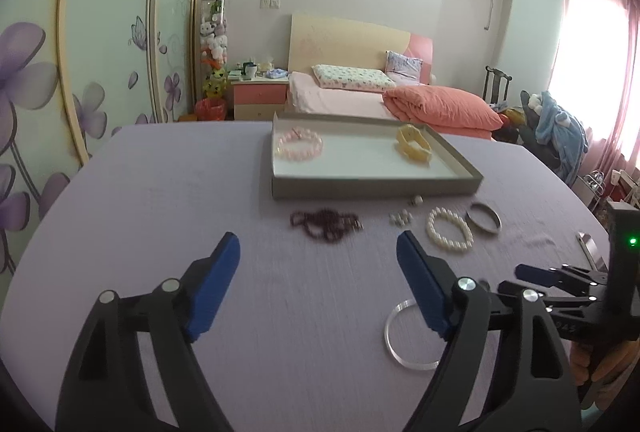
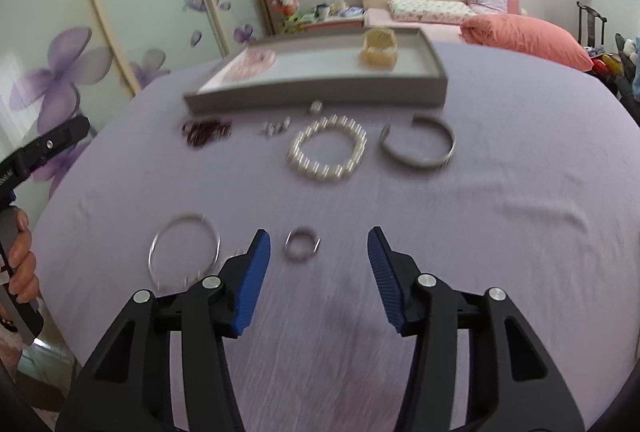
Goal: Organize jewelry
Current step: 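Move the right tool to the silver ring while the left tool approaches the silver bangle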
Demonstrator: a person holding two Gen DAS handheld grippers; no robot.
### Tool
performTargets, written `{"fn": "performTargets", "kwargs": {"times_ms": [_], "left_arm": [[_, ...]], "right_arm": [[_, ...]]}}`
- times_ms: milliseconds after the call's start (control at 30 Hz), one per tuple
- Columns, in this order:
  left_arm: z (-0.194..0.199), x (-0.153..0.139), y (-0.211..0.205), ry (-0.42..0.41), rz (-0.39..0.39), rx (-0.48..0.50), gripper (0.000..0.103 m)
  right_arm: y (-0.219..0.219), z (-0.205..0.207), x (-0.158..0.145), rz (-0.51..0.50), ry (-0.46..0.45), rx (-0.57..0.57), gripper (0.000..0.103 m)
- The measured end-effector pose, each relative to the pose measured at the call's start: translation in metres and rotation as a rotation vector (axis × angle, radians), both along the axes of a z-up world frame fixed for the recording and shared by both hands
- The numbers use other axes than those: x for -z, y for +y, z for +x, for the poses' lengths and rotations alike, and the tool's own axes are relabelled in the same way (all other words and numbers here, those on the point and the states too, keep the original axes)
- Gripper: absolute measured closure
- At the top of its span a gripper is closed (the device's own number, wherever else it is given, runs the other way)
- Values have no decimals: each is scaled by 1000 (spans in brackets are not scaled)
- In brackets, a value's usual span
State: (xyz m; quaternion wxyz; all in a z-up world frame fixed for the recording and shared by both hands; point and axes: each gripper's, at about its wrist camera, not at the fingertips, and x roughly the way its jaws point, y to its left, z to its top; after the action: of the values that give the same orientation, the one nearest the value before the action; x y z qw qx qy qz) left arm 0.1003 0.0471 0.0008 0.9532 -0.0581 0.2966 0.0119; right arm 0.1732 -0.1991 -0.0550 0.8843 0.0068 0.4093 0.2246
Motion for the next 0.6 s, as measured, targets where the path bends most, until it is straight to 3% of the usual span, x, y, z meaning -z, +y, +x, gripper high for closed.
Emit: {"fn": "performTargets", "kwargs": {"times_ms": [267, 600], "left_arm": [[-28, 13, -10, 20, 24, 17, 20], [-32, 18, -14, 39, 23, 29, 19]], "right_arm": [[11, -12, 14, -59, 17, -2, 59], [32, 0, 16, -151, -13, -9, 68]]}}
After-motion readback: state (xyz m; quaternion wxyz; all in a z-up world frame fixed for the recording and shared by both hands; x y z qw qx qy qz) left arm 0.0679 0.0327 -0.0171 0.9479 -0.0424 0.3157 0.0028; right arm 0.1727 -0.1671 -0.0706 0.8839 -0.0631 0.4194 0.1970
